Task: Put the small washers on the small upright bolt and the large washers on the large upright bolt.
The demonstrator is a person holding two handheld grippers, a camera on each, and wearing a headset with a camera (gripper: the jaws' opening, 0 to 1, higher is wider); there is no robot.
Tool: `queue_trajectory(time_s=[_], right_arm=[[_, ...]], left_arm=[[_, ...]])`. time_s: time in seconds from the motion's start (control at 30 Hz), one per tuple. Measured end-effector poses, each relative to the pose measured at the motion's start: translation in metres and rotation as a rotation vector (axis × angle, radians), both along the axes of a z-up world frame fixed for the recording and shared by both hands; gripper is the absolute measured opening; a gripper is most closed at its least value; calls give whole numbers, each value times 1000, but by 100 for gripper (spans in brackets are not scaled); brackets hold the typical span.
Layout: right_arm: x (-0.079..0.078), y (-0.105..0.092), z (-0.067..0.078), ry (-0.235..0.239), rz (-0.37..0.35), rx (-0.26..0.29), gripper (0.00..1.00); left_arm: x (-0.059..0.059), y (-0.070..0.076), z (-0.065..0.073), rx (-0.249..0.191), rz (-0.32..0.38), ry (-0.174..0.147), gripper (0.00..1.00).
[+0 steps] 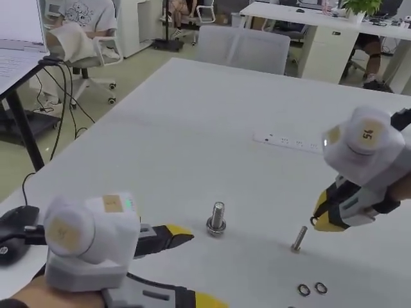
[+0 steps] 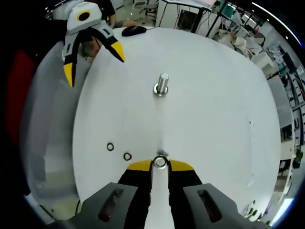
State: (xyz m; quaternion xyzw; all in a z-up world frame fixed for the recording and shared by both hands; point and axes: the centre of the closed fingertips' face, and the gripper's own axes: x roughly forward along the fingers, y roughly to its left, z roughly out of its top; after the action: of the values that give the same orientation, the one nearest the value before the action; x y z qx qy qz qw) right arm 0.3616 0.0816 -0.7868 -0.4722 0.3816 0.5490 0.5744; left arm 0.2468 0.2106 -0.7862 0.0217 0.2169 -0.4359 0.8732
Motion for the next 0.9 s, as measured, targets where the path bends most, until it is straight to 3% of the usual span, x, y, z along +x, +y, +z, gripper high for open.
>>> queue_trajectory(time_s=[0.4, 0.9], right_arm=[[8, 5, -18, 33, 18, -31, 12], [9, 3, -25, 56, 27, -48, 12]], left_arm=[[2, 3, 0, -1, 15, 3, 68], [3, 1, -2, 2, 19, 12, 68]])
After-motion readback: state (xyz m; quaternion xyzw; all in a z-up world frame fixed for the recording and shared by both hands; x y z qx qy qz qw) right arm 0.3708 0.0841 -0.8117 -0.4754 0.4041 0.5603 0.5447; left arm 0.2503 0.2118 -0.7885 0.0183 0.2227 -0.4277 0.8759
